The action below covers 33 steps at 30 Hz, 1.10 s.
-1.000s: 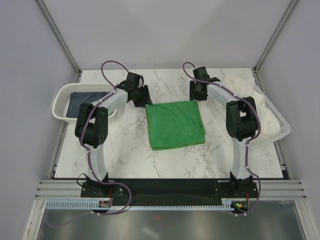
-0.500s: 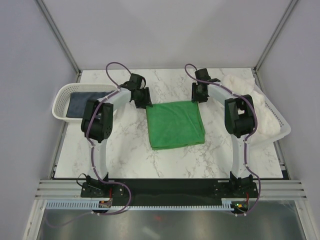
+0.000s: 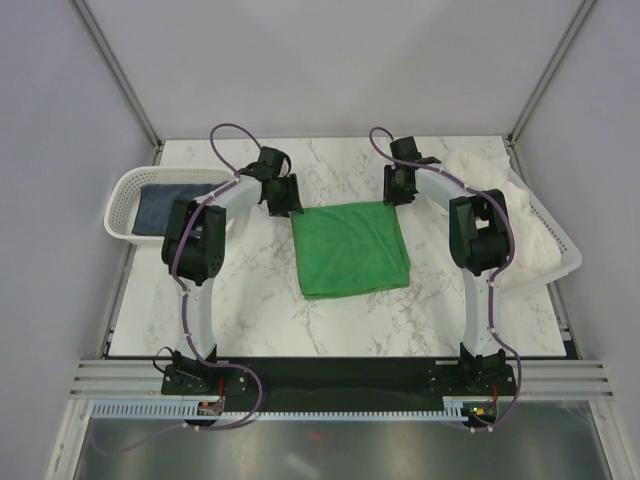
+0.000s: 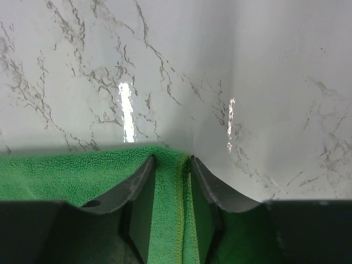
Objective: Fold and stack the towels
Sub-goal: Fold the towel
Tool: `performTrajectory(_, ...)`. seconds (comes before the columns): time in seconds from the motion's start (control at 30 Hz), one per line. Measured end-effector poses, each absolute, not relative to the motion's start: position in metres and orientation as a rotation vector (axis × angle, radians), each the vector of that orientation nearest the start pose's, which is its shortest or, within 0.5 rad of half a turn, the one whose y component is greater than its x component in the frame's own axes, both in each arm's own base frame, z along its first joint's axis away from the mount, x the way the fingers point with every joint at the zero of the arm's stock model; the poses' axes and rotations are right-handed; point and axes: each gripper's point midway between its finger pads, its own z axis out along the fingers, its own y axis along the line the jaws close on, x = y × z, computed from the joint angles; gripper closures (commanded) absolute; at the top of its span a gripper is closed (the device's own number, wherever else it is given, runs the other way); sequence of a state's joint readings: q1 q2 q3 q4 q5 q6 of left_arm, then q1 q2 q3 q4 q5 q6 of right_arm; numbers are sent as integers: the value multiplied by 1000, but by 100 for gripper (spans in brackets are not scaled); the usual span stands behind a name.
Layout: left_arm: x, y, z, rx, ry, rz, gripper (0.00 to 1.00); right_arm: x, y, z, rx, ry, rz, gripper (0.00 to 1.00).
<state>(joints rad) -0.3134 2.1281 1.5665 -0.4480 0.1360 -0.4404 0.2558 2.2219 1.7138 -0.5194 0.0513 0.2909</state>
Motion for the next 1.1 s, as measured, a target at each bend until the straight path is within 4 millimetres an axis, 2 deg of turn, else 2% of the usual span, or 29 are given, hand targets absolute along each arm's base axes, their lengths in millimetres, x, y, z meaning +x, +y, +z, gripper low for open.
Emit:
performTrajectory(0.1, 461, -191, 30, -119, 2631, -443, 55, 501, 135, 22, 59, 2600, 140, 76)
performTrajectory(0.13, 461, -191, 29, -120, 2632, -443, 72, 501, 135, 22, 53, 2600, 143, 84)
performTrajectory(0.17, 461, -191, 29, -115, 2636, -446, 82, 501, 136, 22, 48, 2599, 147, 98)
performTrajectory(0.23, 463, -193, 29, -94, 2637, -458, 98, 502, 138, 23, 36, 2597, 158, 100)
performTrajectory(0.37, 465, -201, 36, -47, 2628, -511, 98, 501, 138, 26, 31, 2589, 166, 100)
performTrajectory(0.47, 463, -205, 54, -26, 2606, -547, 98, 494, 134, 46, 35, 2562, 162, 100)
performTrajectory(0.53, 461, -205, 80, -2, 2559, -569, 98, 488, 132, 78, 36, 2511, 172, 100)
performTrajectory(0.6, 457, -206, 117, 33, 2487, -598, 98, 483, 130, 126, 39, 2422, 192, 100)
performTrajectory(0.63, 456, -206, 142, 52, 2435, -610, 98, 481, 129, 152, 40, 2366, 204, 100)
performTrajectory(0.73, 442, -202, 231, 113, 2232, -643, 98, 464, 121, 243, 44, 2160, 233, 100)
performTrajectory(0.83, 417, -193, 317, 161, 2007, -660, 98, 442, 112, 308, 53, 1992, 255, 100)
performTrajectory(0.9, 399, -188, 358, 186, 1896, -670, 98, 427, 109, 337, 53, 1915, 275, 100)
performTrajectory(0.97, 384, -184, 388, 205, 1807, -671, 98, 416, 109, 355, 48, 1860, 298, 100)
performTrajectory(1.03, 376, -182, 400, 220, 1766, -667, 98, 410, 109, 363, 43, 1828, 316, 100)
performTrajectory(1.1, 373, -181, 402, 234, 1755, -659, 98, 405, 110, 366, 38, 1816, 329, 100)
